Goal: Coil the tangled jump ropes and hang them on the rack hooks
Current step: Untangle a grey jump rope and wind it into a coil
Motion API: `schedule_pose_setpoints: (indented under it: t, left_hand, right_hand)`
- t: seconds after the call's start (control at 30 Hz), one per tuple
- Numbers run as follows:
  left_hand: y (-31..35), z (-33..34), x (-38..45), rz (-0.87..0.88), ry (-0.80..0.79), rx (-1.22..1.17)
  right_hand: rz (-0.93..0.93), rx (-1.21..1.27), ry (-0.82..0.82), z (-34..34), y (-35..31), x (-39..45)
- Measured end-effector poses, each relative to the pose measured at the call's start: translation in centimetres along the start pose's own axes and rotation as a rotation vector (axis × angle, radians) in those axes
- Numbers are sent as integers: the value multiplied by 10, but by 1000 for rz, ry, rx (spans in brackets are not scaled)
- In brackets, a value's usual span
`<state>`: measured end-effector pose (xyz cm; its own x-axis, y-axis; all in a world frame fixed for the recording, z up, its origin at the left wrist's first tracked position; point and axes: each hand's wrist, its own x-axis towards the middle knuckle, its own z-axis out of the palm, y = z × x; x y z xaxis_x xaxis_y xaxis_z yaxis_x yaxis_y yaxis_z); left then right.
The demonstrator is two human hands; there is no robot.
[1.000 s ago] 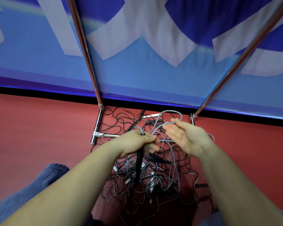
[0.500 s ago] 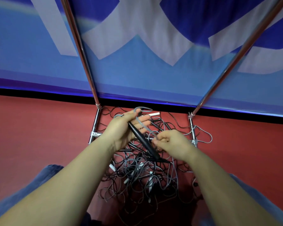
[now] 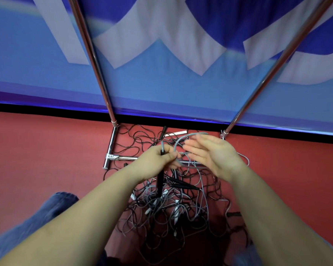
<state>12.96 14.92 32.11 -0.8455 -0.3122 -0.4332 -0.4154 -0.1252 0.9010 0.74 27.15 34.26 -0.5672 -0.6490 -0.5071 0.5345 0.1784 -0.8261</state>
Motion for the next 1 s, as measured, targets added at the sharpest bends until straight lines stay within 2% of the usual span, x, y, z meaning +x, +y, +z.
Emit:
schedule_pose_setpoints:
  t: [0.07, 0.13, 0.2, 0.37, 0.43, 0.47, 0.53, 0.6, 0.7, 0.83, 0.9, 0.93, 1.0]
  left_hand:
    - [2, -2, 1, -10, 62, -82]
    - [4, -5, 3, -9, 123, -139]
    - [7, -8, 4, -2, 166, -194]
    - [14, -15, 4, 41, 246, -405]
    - [15, -17, 4, 53, 246, -457]
    - [15, -16, 4, 53, 233, -469]
    - [15, -14, 4, 42, 174, -426]
    - [10, -10, 3, 41, 74, -181]
    - [0, -5, 0, 48, -98, 193]
    - [-3, -2, 0, -10, -96, 265]
    - [-2, -1, 2, -39, -42, 112]
    - [0, -2, 1, -54, -10, 10]
    - [5, -4, 1, -65, 68, -159]
  right_hand:
    - [-99, -579, 33, -6, 12, 4]
    - [-109, -956, -43, -8, 25, 6]
    - [-105, -1066, -60, -9, 30, 6]
    - [-167, -1190, 51, -12, 28, 6]
    - [-168, -1184, 74, -10, 28, 5]
    - [-163, -1099, 83, -7, 27, 5]
    - [-96, -755, 66, -1, 22, 5]
    - [-3, -401, 26, 6, 14, 2]
    - [58, -112, -13, 10, 4, -4]
    - [50, 141, -23, 10, -3, -6]
    - [10, 101, -8, 9, -4, -4]
    - [-7, -19, 10, 7, -2, -2]
    - [-62, -459, 48, 4, 6, 1]
